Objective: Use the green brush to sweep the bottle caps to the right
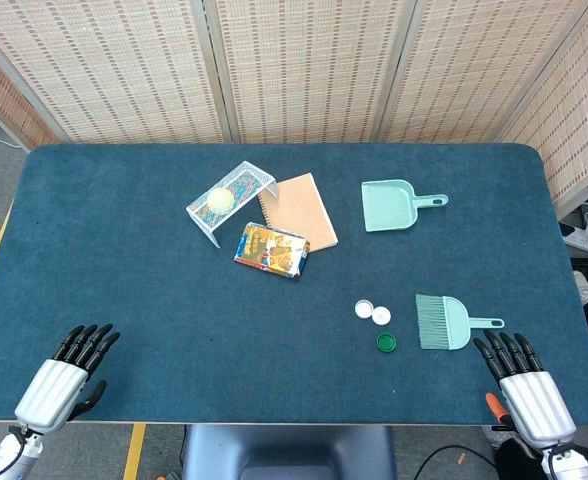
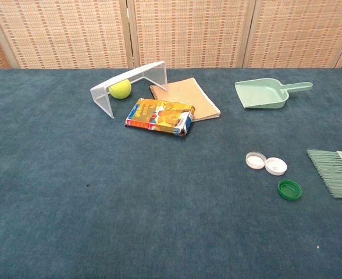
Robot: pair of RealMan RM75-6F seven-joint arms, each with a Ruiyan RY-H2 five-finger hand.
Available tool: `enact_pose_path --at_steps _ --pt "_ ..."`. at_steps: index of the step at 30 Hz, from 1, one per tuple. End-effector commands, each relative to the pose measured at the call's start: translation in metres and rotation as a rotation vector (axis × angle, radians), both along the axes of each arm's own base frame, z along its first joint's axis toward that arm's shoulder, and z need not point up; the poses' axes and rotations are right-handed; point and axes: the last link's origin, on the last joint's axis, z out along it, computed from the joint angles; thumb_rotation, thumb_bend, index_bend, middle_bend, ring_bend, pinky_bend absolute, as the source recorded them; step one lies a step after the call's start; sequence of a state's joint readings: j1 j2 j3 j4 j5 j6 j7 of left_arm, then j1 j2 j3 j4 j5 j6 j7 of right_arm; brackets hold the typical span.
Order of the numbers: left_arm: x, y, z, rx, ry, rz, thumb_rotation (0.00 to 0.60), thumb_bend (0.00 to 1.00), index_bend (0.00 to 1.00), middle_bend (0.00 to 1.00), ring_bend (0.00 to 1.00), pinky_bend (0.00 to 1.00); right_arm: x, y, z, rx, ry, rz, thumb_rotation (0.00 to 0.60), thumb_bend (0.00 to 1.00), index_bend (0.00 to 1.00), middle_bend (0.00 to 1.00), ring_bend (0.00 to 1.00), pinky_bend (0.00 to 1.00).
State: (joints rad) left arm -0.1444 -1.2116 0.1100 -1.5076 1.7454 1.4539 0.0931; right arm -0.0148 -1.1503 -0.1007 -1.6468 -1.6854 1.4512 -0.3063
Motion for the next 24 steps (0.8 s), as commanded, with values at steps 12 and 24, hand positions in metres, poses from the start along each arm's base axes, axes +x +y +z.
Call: enact_pose_path --at_steps 12,24 --pt "-0.002 0.010 0.007 0.022 -0.038 0.029 0.600 0.45 0.00 0.00 0.00 0.07 -0.004 -0.040 -0.016 -0.093 0.084 0.025 0.600 0.22 0.00 0.00 0.00 0.00" --pt "-0.015 0.028 0.003 0.026 -0.011 0.103 0.600 0.45 0.00 0.00 0.00 0.07 -0.030 -0.101 -0.048 -0.090 0.260 -0.009 0.600 0.22 0.21 0.18 0.00 0.00"
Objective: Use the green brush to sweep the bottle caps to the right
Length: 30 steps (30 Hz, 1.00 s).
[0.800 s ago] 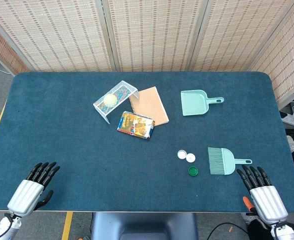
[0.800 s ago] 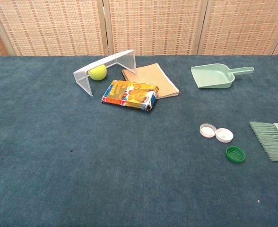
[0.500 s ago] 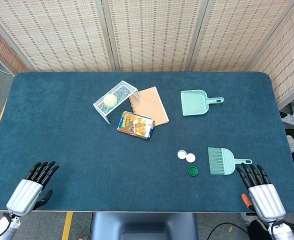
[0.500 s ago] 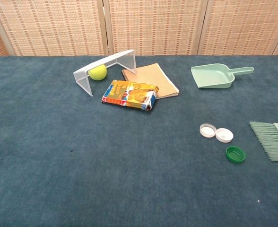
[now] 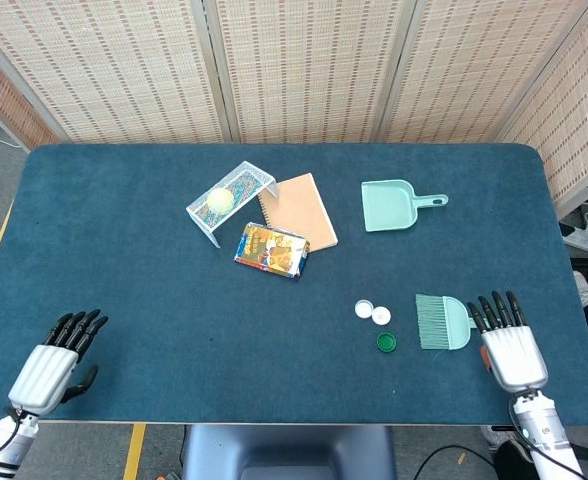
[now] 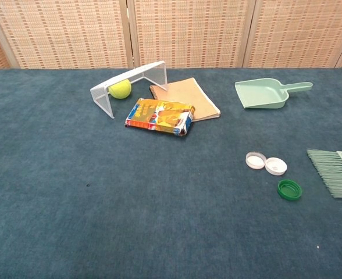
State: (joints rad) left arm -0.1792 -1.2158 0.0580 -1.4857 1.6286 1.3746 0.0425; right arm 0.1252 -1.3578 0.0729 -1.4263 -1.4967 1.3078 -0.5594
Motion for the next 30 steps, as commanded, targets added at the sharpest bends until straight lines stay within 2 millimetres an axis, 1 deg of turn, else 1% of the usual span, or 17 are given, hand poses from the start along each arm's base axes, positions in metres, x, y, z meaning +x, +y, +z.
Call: enact_pose_path --at_steps 1,8,14,18,30 --pt "-0.001 0.004 0.000 0.006 0.007 0.010 0.600 0.45 0.00 0.00 0.00 0.07 -0.014 -0.020 -0.014 -0.001 0.006 -0.036 0.600 0.22 0.22 0.19 0.00 0.00" --pt "-0.004 0.006 -0.002 0.013 0.028 0.028 0.600 0.45 0.00 0.00 0.00 0.07 -0.039 -0.036 -0.029 -0.001 -0.019 -0.120 0.600 0.23 0.30 0.25 0.00 0.00" --pt "-0.005 0.007 -0.005 0.007 0.040 0.038 0.600 0.45 0.00 0.00 0.00 0.07 -0.053 -0.042 -0.035 0.004 -0.014 -0.152 0.600 0.25 0.33 0.28 0.00 0.00" --pt "-0.005 0.007 -0.006 0.007 0.041 0.041 0.600 0.45 0.00 0.00 0.00 0.07 -0.056 -0.046 -0.036 -0.006 -0.018 -0.158 0.600 0.30 0.34 0.29 0.00 0.00" --pt "-0.007 0.008 -0.006 0.007 0.044 0.047 0.600 0.45 0.00 0.00 0.00 0.07 -0.053 -0.050 -0.047 0.018 -0.017 -0.166 0.600 0.31 0.37 0.31 0.02 0.00"
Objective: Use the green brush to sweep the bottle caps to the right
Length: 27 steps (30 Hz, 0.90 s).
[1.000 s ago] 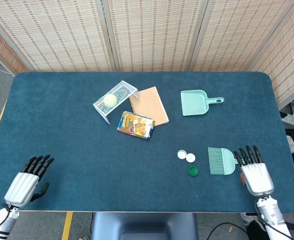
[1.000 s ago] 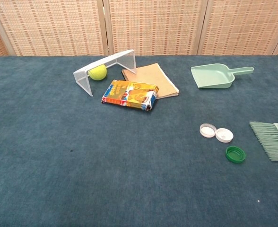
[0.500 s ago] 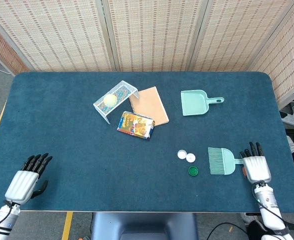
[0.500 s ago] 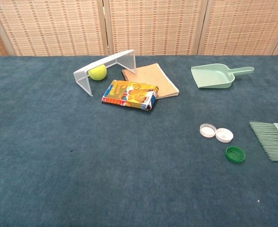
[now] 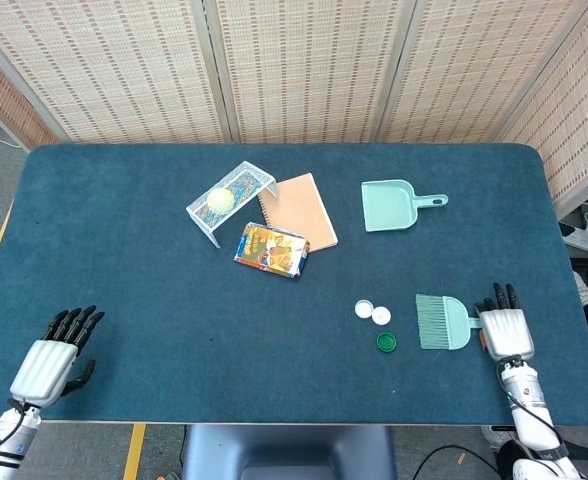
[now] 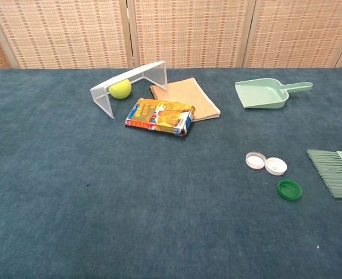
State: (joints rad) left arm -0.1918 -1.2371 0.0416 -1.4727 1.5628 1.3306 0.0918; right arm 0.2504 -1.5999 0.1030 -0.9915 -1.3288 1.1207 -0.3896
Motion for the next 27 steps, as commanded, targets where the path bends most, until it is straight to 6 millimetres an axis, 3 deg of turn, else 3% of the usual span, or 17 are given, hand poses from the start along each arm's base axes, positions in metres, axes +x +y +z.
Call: enact_pose_path --at_steps 1,19,27 --pt "-0.0001 -0.0001 -0.0001 0.000 0.001 0.000 0.600 0.45 0.00 0.00 0.00 0.07 0.0006 -0.0002 -0.0012 0.002 0.000 0.000 0.600 0.31 0.38 0.31 0.02 0.00" --pt "-0.0015 0.0007 -0.0005 0.000 0.010 0.009 0.600 0.45 0.00 0.00 0.00 0.07 -0.0013 0.0015 -0.0040 0.005 0.006 -0.019 0.600 0.32 0.49 0.39 0.11 0.00" --pt "-0.0018 0.0006 -0.0007 -0.002 0.012 0.010 0.600 0.45 0.00 0.00 0.00 0.07 -0.0001 0.0031 -0.0064 0.005 -0.009 -0.006 0.600 0.43 0.60 0.58 0.25 0.00"
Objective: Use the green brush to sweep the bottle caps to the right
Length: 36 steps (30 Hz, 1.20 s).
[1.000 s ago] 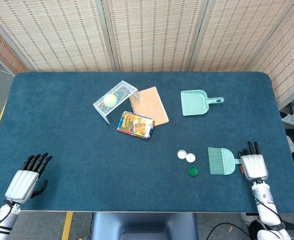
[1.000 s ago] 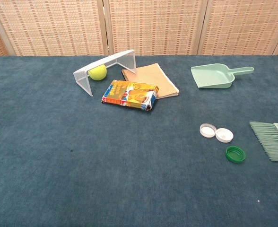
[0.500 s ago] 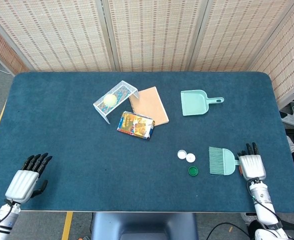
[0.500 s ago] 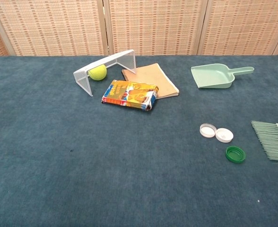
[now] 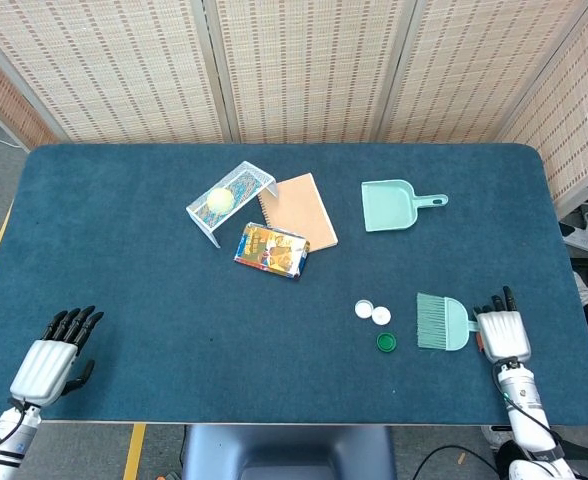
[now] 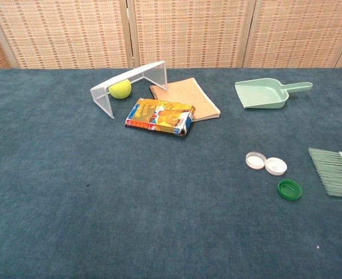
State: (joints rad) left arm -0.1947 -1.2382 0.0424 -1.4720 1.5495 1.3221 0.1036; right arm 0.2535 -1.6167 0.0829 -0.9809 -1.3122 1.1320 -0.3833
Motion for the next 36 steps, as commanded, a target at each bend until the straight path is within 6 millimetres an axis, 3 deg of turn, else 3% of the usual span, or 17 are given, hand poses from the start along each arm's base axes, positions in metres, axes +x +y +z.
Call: enact_pose_path --at_steps 1,8,13,22,29,36 --pt "0.000 0.000 0.000 0.000 0.000 -0.001 0.600 0.45 0.00 0.00 0.00 0.07 0.000 0.000 -0.001 0.005 0.001 0.000 0.600 0.45 0.62 0.59 0.25 0.00" --pt "0.001 0.000 0.001 0.002 -0.006 -0.005 0.600 0.45 0.00 0.00 0.00 0.07 0.005 -0.001 -0.003 -0.024 -0.021 0.028 0.600 0.59 0.79 0.74 0.39 0.00" --pt "0.001 -0.001 0.001 0.000 -0.007 -0.007 0.600 0.45 0.00 0.00 0.00 0.07 0.009 -0.001 0.001 -0.031 -0.006 0.075 0.600 0.62 0.87 0.84 0.51 0.00" --pt "0.002 -0.002 0.002 0.004 -0.011 -0.011 0.600 0.45 0.00 0.00 0.00 0.07 0.025 -0.001 0.033 -0.037 0.099 0.204 0.600 0.66 0.94 0.90 0.60 0.00" --pt "0.003 -0.002 0.001 0.002 -0.008 -0.012 0.600 0.45 0.00 0.00 0.00 0.07 0.061 0.005 0.068 -0.028 0.116 0.306 0.600 0.66 0.95 0.91 0.61 0.00" --pt "0.005 -0.002 -0.002 -0.005 -0.009 -0.015 0.600 0.45 0.00 0.00 0.00 0.07 0.125 0.007 0.064 0.055 0.213 0.463 0.600 0.66 0.95 0.91 0.61 0.00"
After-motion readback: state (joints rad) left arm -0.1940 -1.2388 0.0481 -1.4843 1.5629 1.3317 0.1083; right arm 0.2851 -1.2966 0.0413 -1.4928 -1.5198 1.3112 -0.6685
